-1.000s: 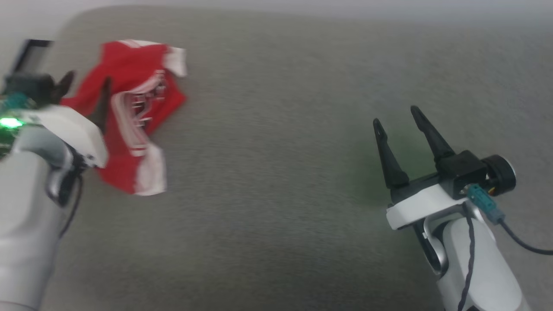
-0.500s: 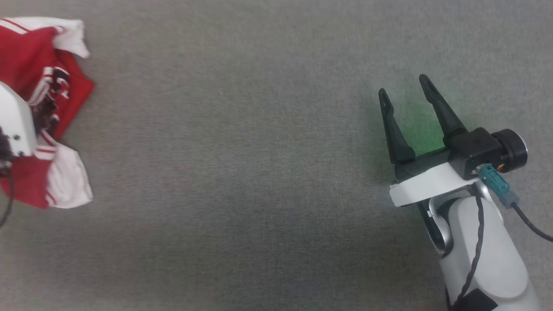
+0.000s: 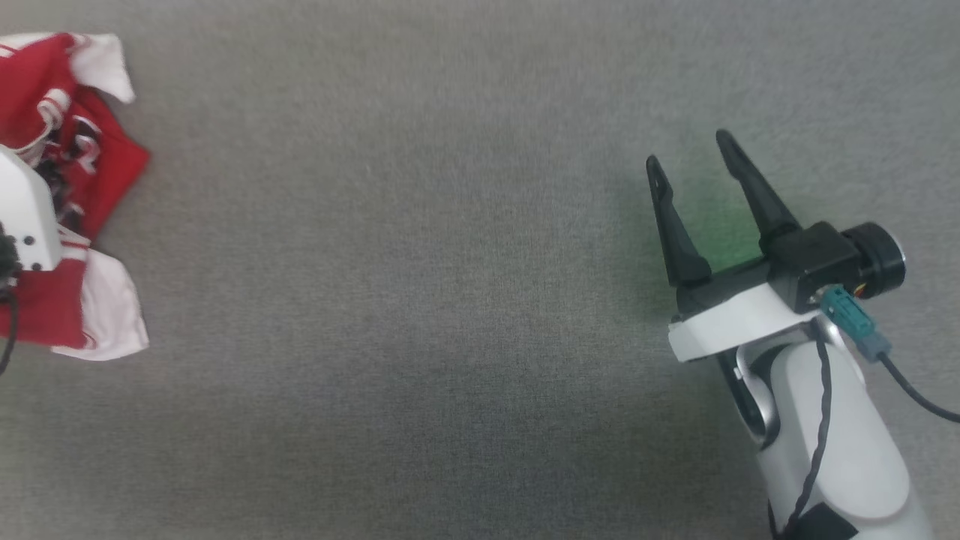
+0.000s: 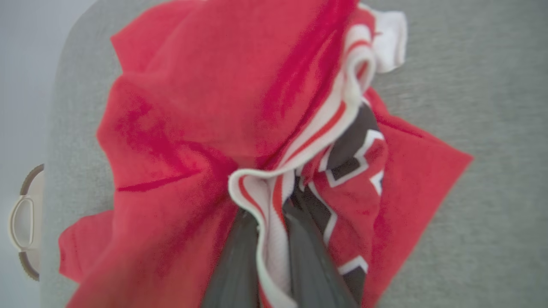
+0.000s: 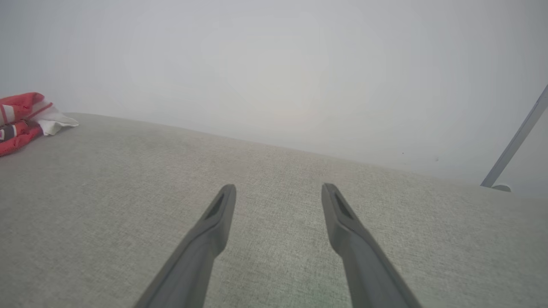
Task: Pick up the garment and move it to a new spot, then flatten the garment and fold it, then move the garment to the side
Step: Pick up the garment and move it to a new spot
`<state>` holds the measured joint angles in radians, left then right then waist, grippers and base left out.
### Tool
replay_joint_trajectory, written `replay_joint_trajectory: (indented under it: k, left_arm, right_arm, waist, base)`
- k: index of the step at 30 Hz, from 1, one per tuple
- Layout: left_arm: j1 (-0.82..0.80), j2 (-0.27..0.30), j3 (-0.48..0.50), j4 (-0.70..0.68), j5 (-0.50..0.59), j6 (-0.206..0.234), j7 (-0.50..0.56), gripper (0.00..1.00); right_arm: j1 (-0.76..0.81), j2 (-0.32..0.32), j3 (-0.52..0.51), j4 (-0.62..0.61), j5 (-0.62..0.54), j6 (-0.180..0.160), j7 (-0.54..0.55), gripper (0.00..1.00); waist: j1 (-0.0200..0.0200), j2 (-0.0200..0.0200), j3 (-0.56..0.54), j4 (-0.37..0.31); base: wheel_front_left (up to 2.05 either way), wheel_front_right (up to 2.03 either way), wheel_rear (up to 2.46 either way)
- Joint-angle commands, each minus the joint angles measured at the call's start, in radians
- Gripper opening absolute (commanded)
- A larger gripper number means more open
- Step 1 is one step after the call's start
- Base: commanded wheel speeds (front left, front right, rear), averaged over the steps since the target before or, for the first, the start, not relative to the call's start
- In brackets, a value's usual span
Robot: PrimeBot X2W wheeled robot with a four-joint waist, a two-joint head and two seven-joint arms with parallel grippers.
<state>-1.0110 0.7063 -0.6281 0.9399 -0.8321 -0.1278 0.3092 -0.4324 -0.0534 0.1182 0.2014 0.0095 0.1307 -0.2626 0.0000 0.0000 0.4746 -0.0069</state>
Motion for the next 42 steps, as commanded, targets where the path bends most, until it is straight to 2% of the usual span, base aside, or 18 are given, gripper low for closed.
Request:
replay_joint_trajectory:
  k: [1,5,7,11,18,22,26,28,31,36,39,40,42]
  left_arm:
    - [0.008,-0.012,-0.018,-0.003,0.007,-0.004,-0.034,0.00]
    - [-0.010,0.004,-0.074,-0.038,0.017,-0.003,-0.106,0.00]
    - [-0.025,-0.001,-0.114,-0.102,-0.011,-0.003,-0.119,0.00]
    - [-0.039,-0.006,-0.171,-0.239,-0.078,-0.003,-0.087,0.00]
    - [-0.064,0.002,-0.244,-0.561,-0.277,-0.003,0.098,0.00]
    - [-0.063,-0.029,-0.272,-0.719,-0.403,-0.003,0.232,0.00]
    - [-0.091,-0.074,-0.274,-0.795,-0.500,0.011,0.328,0.00]
    - [-0.101,-0.107,-0.275,-0.803,-0.536,0.027,0.363,0.00]
    - [-0.121,-0.118,-0.282,-0.781,-0.541,0.040,0.386,0.00]
    - [-0.152,-0.121,-0.332,-0.645,-0.474,0.029,0.421,0.00]
    - [-0.190,-0.097,-0.360,-0.542,-0.408,0.017,0.412,0.00]
    - [-0.231,-0.083,-0.417,-0.420,-0.307,0.004,0.395,0.00]
    - [-0.251,-0.073,-0.468,-0.384,-0.243,-0.001,0.394,0.00]
  right_arm:
    - [0.017,0.004,-0.002,0.005,0.010,0.000,-0.003,1.00]
    - [0.041,0.004,-0.001,0.016,0.034,0.000,-0.003,1.00]
    - [0.067,0.004,-0.004,0.018,0.054,0.000,-0.003,1.00]
    - [0.104,0.003,-0.015,0.013,0.085,0.000,-0.003,1.00]
    - [0.144,0.003,-0.041,-0.003,0.150,0.000,-0.003,1.00]
    - [0.148,0.003,-0.054,-0.018,0.189,0.000,-0.003,1.00]
    - [0.142,0.004,-0.068,-0.027,0.236,0.000,-0.003,1.00]
    - [0.140,0.003,-0.075,-0.028,0.258,0.000,-0.003,1.00]
    - [0.141,0.004,-0.077,-0.029,0.281,0.000,-0.003,1.00]
    - [0.136,0.004,-0.075,-0.031,0.329,0.000,-0.003,1.00]
    - [0.134,0.004,-0.070,-0.034,0.354,0.000,-0.003,1.00]
    - [0.130,0.004,-0.063,-0.039,0.379,0.000,-0.003,1.00]
    - [0.129,0.004,-0.059,-0.043,0.390,0.000,-0.003,1.00]
  waist:
    - [0.0000,0.0000,-0.054,0.007]
    - [0.0000,0.0000,-0.131,0.001]
    - [0.0000,0.0000,-0.178,-0.012]
    - [0.0000,0.0000,-0.213,-0.043]
    - [0.0000,0.0000,-0.213,-0.145]
    - [0.0000,0.0000,-0.186,-0.225]
    - [0.0000,0.0000,-0.148,-0.313]
    - [0.0000,0.0000,-0.130,-0.353]
    - [0.0000,0.0000,-0.111,-0.391]
    - [0.0000,0.0000,-0.073,-0.477]
    - [0.0000,0.0000,-0.055,-0.516]
    - [0.0000,0.0000,-0.034,-0.553]
    - [0.0000,0.0000,-0.025,-0.563]
  base:
    - [0.00,0.00,0.00]
    - [0.00,0.00,0.00]
    - [0.00,0.00,0.00]
    - [0.00,0.00,0.00]
    - [0.00,0.00,0.00]
    - [0.00,0.00,0.00]
    - [0.00,0.00,0.00]
    - [0.00,0.00,0.00]
    - [0.00,0.00,0.00]
    - [0.00,0.00,0.00]
    - [0.00,0.00,0.00]
    - [0.00,0.00,0.00]
    - [0.00,0.00,0.00]
